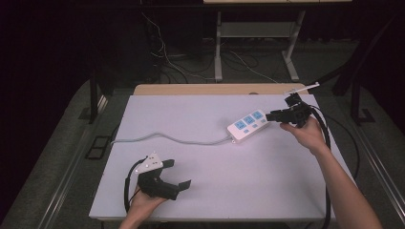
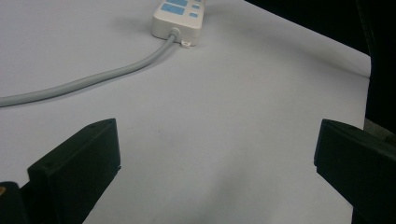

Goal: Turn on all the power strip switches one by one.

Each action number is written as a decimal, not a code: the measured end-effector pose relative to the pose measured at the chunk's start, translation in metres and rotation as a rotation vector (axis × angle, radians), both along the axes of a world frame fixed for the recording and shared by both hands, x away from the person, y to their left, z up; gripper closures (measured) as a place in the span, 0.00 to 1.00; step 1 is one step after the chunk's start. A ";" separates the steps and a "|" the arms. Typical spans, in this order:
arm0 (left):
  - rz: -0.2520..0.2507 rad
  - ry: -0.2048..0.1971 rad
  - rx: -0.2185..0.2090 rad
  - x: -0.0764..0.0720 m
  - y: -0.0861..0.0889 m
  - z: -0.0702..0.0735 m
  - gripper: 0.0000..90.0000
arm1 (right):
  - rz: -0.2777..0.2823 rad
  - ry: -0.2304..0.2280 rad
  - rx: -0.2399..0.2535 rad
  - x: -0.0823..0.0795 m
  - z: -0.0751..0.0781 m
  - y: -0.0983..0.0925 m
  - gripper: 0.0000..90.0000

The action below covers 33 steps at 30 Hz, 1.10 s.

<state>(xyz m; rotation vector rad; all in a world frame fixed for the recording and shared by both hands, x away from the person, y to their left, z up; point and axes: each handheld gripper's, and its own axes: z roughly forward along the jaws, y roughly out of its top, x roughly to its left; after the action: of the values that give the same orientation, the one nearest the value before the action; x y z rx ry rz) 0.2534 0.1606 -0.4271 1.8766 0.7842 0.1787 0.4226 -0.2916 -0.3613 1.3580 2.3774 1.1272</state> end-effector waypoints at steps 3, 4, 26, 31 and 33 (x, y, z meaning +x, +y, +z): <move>0.000 0.001 0.000 0.000 -0.001 0.000 0.00 | -0.013 -0.013 0.011 -0.014 0.000 -0.003 0.45; -0.001 0.001 -0.001 0.000 -0.001 0.000 0.00 | -0.018 -0.022 0.014 -0.024 0.000 -0.004 0.35; 0.001 0.000 -0.004 0.001 -0.002 0.000 0.00 | 0.015 -0.092 0.150 -0.120 -0.018 -0.011 0.01; 0.003 0.000 -0.003 0.000 -0.002 0.001 0.00 | -0.001 -0.091 0.173 -0.138 -0.032 -0.016 0.01; 0.004 -0.001 -0.001 0.000 -0.001 0.001 0.00 | -0.004 -0.083 0.188 -0.144 -0.038 -0.017 0.01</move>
<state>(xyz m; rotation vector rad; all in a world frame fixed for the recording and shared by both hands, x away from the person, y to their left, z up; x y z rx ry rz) 0.2536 0.1592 -0.4266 1.8737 0.7865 0.1817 0.2782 -0.3084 -0.3989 1.3418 2.2580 1.4079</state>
